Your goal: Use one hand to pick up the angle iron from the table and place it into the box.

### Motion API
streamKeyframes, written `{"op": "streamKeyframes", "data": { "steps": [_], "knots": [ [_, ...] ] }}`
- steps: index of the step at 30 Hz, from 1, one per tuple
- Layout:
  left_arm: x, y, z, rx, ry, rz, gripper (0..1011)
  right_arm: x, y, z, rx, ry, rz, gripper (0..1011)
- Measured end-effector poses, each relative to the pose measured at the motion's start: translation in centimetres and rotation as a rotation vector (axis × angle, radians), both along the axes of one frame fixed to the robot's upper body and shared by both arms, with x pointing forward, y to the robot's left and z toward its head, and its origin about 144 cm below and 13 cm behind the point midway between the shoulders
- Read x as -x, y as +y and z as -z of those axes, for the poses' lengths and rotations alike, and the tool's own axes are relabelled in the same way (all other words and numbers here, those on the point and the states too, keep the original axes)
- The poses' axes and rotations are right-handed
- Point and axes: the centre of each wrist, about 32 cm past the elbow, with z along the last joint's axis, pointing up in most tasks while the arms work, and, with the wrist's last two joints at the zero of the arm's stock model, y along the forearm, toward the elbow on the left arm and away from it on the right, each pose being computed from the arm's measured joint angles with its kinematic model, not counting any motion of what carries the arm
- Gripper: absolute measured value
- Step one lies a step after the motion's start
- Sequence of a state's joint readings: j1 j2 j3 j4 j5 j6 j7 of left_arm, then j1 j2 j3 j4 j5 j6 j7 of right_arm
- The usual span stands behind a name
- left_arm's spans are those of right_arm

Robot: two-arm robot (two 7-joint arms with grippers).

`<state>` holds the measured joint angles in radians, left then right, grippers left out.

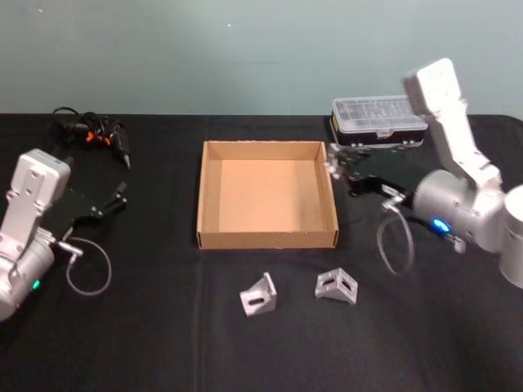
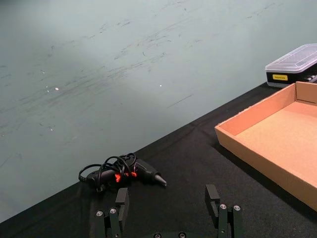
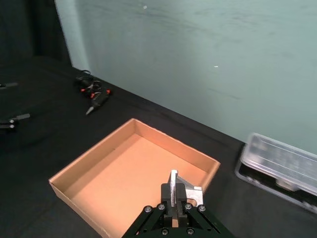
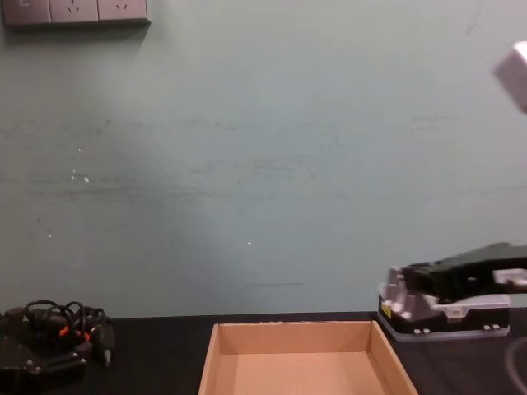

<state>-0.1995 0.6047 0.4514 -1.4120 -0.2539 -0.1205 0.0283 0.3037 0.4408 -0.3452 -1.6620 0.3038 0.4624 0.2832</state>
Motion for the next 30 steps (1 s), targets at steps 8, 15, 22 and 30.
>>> {"op": "streamKeyframes", "data": {
  "steps": [8, 15, 22, 30],
  "knots": [
    [0.0, 0.0, 0.0, 0.000, 0.000, 0.000, 1011, -4.1, 2.4, 0.2, 0.012, 0.069, -0.087, 57],
    [0.0, 0.0, 0.0, 0.000, 0.000, 0.000, 1011, -6.7, 4.4, 1.3, 0.041, 0.110, -0.147, 57],
    [0.0, 0.0, 0.0, 0.000, 0.000, 0.000, 1011, -8.1, 5.7, 2.6, 0.069, 0.146, -0.160, 58],
    [0.0, 0.0, 0.0, 0.000, 0.000, 0.000, 1011, -9.1, 6.1, 3.8, 0.100, 0.171, -0.147, 57]
  ]
}}
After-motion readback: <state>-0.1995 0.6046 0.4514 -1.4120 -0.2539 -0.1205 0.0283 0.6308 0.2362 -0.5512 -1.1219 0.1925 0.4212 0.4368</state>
